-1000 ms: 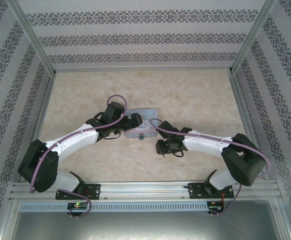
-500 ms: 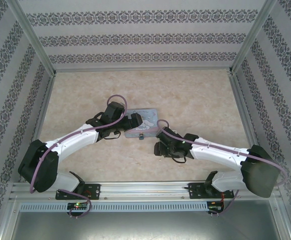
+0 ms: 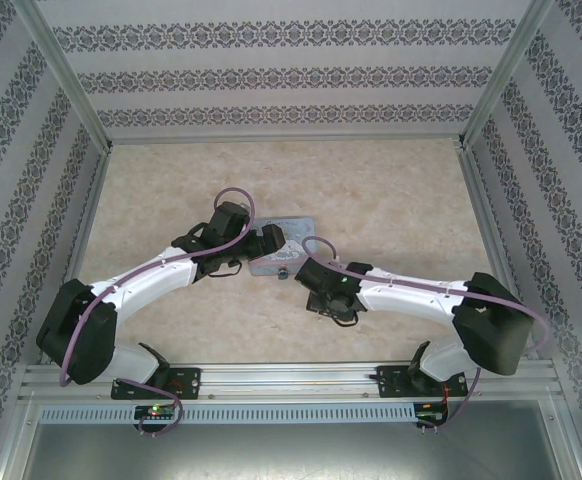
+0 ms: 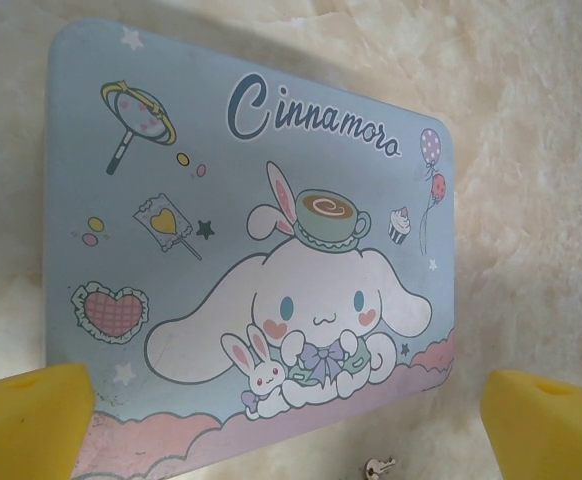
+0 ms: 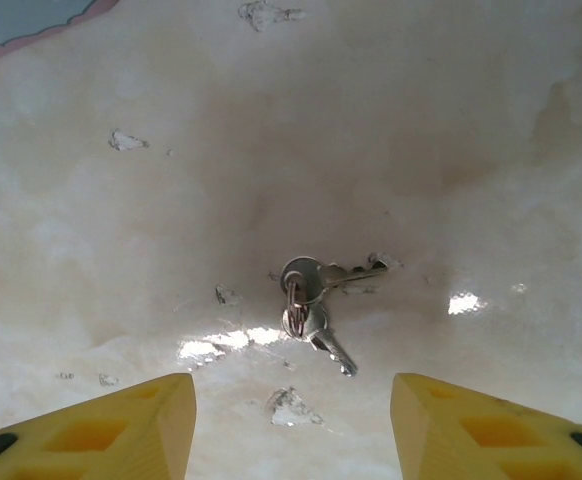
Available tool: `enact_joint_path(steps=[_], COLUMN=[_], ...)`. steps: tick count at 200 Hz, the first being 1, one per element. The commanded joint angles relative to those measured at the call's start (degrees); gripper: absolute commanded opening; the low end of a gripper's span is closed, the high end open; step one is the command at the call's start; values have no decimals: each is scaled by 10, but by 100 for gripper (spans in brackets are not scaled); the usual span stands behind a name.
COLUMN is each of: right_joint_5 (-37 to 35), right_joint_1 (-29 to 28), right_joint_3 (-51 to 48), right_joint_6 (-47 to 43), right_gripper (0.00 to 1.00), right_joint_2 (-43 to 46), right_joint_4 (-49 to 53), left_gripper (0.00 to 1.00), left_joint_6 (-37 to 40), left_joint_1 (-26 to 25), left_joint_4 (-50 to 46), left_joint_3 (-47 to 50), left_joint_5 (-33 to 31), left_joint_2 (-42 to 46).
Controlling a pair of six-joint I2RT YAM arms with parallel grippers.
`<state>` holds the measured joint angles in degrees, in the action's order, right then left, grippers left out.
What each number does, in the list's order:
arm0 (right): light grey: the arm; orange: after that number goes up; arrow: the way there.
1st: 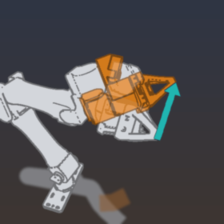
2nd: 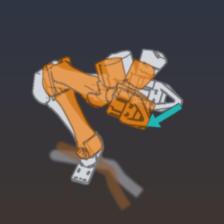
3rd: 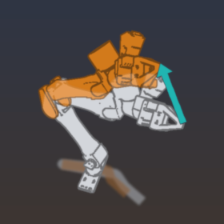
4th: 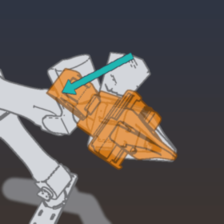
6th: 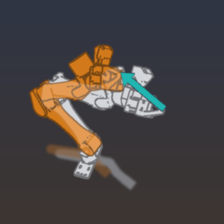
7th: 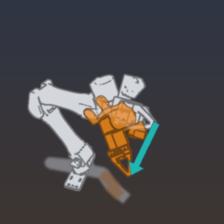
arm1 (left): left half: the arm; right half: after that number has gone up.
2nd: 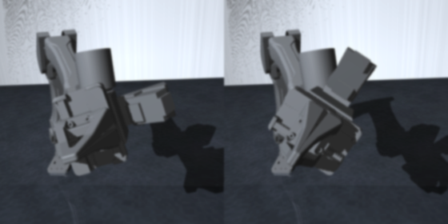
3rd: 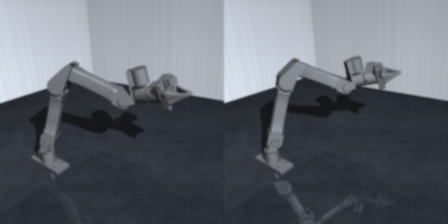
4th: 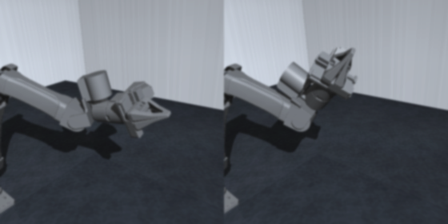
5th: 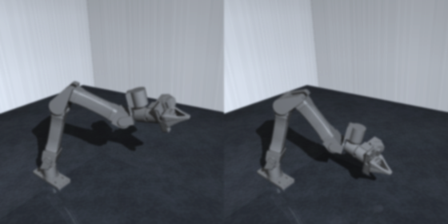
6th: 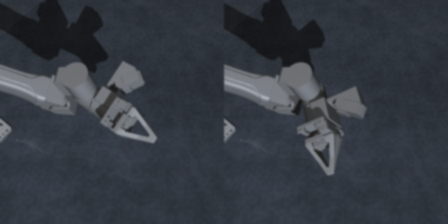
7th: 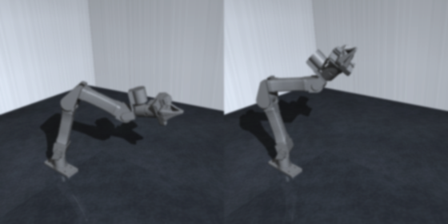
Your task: Unlock the padlock with the key
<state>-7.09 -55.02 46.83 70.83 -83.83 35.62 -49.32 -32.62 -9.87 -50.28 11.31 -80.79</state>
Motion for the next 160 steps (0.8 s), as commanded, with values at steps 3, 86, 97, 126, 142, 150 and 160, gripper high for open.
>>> enact_joint_path(steps=[3, 86, 97, 126, 142, 150, 160], right_joint_5=[-13, -20, -21, -27, -26, -29, -28], right_joint_1=[-7, -5, -4, 0, 3, 5, 8], right_joint_3=[24, 54, 54, 44, 41, 41, 40], right_joint_6=[30, 32, 33, 36, 34, 32, 29], right_gripper=[54, 51, 51, 51, 50, 50, 50], right_joint_2=[-29, -83, -86, -85, -86, -86, -88], right_joint_4=[24, 27, 29, 29, 28, 28, 28], left_gripper=[99, 99, 99, 99, 99, 100, 99], left_joint_6=[22, 36, 36, 35, 35, 35, 34], left_joint_1=[1, 17, 19, 23, 24, 24, 25], left_joint_4=[-4, -2, 0, 9, 13, 15, 16], left_joint_3=[-14, -2, -1, 4, 6, 7, 9], left_joint_5=[-11, 3, 5, 10, 13, 13, 15], left_joint_2=[8, 22, 22, 22, 20, 20, 19])
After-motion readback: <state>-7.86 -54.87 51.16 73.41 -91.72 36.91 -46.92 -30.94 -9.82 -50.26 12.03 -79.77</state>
